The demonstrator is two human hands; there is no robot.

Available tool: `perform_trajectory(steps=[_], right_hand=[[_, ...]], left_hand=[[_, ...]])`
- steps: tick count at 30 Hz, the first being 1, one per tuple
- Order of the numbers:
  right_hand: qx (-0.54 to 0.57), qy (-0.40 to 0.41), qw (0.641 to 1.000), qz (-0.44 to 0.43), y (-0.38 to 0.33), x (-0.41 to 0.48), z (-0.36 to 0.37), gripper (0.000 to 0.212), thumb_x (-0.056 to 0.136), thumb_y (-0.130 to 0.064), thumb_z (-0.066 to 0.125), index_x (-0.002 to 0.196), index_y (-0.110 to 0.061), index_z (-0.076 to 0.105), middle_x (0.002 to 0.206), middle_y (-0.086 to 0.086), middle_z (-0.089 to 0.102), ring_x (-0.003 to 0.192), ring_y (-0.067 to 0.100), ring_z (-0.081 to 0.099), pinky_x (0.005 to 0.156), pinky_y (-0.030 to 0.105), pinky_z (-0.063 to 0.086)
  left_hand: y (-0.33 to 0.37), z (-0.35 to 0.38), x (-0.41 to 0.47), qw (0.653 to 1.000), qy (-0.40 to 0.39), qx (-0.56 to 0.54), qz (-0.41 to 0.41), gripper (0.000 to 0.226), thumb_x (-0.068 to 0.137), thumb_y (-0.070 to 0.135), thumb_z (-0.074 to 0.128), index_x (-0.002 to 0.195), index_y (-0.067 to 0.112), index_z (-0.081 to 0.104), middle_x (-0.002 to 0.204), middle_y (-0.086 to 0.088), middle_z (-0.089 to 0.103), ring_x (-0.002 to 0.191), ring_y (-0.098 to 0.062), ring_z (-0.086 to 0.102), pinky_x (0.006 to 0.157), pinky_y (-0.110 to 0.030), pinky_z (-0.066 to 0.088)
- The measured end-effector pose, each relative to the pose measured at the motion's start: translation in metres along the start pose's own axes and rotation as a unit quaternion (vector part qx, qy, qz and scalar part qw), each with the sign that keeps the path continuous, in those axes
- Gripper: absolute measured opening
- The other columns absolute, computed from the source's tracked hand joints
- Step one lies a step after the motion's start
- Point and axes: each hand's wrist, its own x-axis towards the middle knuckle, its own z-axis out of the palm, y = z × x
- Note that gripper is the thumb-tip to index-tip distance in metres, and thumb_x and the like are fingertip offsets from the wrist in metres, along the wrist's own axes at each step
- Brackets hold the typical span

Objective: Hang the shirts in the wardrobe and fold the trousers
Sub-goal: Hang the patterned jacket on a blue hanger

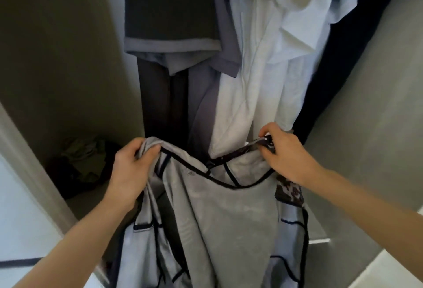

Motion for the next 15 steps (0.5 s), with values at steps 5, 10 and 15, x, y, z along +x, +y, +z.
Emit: perform_trajectory(steps=[5, 10, 15], right_hand=[[0.028, -0.032, 0.999, -0.028, 0.002, 0.004, -0.006, 0.020, 0.091, -0.007, 0.057, 0.104, -0.020, 0.049, 0.071, -0.012, 0.051, 0.062, 0.001, 0.052, 0.051, 0.012, 0.035], [0.033, -0.066, 0.996, -0.056, -0.007, 0.015, -0.025, 0.022, 0.089, -0.010, 0.056, 0.106, -0.022, 0.049, 0.085, 0.001, 0.059, 0.077, 0.015, 0.059, 0.070, 0.030, 0.050], [0.010, -0.055, 0.993, -0.107, -0.047, 0.030, -0.052, 0.013, 0.087, -0.019, 0.060, 0.098, -0.023, 0.054, 0.085, 0.004, 0.062, 0.079, 0.021, 0.059, 0.071, 0.033, 0.051]], left_hand=[[0.040, 0.000, -0.005, 0.994, 0.028, 0.076, 0.078, 0.020, 0.095, 0.019, 0.062, 0.079, 0.007, 0.060, 0.072, -0.014, 0.058, 0.064, -0.017, 0.054, 0.063, -0.034, 0.043], [0.092, -0.005, -0.008, 0.979, 0.062, 0.121, 0.149, 0.016, 0.095, 0.021, 0.062, 0.081, 0.013, 0.063, 0.072, -0.009, 0.060, 0.067, -0.023, 0.058, 0.064, -0.037, 0.047], [0.152, -0.016, -0.001, 0.951, 0.116, 0.185, 0.219, 0.019, 0.093, 0.022, 0.063, 0.076, 0.014, 0.060, 0.069, -0.005, 0.058, 0.062, -0.008, 0.048, 0.057, -0.020, 0.037]])
